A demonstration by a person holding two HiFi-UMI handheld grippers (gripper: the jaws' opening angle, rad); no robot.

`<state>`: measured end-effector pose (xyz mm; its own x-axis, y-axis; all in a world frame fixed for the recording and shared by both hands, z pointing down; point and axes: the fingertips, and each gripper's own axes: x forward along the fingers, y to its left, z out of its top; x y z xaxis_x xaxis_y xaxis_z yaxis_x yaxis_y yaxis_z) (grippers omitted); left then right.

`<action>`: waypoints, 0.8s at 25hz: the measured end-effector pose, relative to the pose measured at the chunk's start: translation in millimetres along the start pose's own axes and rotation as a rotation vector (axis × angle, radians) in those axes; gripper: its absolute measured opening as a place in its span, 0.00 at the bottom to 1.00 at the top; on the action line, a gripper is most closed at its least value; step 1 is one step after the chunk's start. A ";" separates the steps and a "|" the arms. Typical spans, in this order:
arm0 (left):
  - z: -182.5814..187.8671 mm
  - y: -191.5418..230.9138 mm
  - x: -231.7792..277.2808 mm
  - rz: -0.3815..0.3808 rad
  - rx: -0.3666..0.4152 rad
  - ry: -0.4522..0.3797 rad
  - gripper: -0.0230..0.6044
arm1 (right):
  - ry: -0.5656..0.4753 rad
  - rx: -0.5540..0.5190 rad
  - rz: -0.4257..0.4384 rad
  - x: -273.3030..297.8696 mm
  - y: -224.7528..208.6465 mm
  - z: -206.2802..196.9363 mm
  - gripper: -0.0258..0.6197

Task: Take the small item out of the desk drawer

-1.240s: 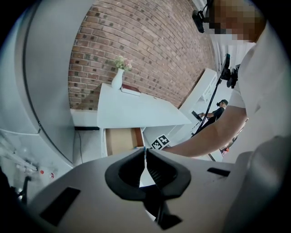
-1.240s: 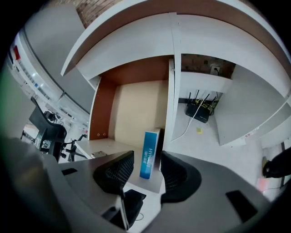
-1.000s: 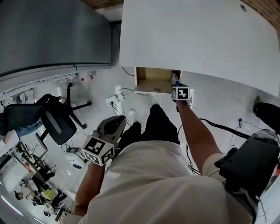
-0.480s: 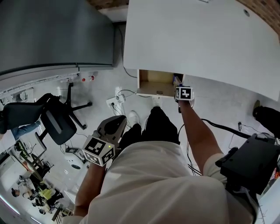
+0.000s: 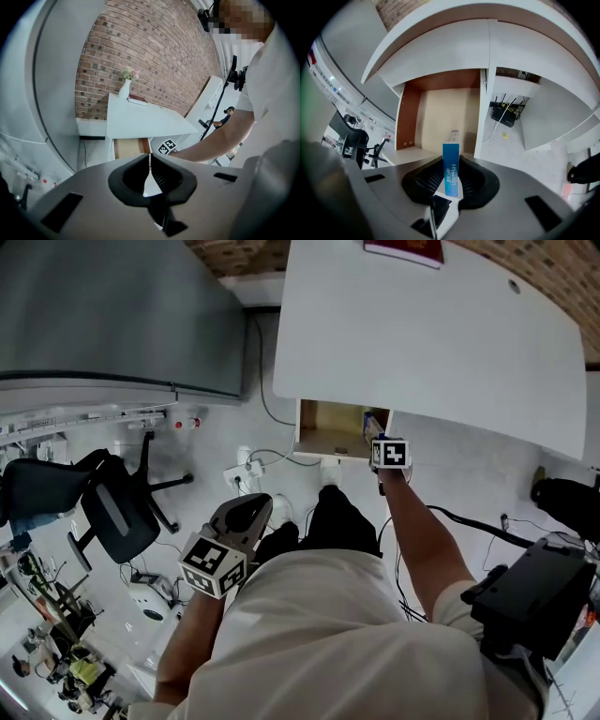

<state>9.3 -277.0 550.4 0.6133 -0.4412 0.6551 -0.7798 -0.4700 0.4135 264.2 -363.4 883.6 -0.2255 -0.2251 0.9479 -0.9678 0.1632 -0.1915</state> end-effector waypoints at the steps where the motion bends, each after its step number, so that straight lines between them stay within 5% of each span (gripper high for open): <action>1: -1.9 -2.3 -7.0 -0.006 0.006 -0.007 0.08 | -0.006 -0.003 0.000 -8.1 4.4 -2.7 0.21; 20: -25.9 -13.2 -120.1 -0.119 0.094 -0.130 0.08 | -0.127 -0.114 -0.007 -151.7 100.3 -33.1 0.21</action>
<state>-57.3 -198.0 482.7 0.7166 -0.4703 0.5151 -0.6891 -0.5913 0.4189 205.1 -281.2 729.0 -0.2381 -0.3453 0.9078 -0.9521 0.2676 -0.1479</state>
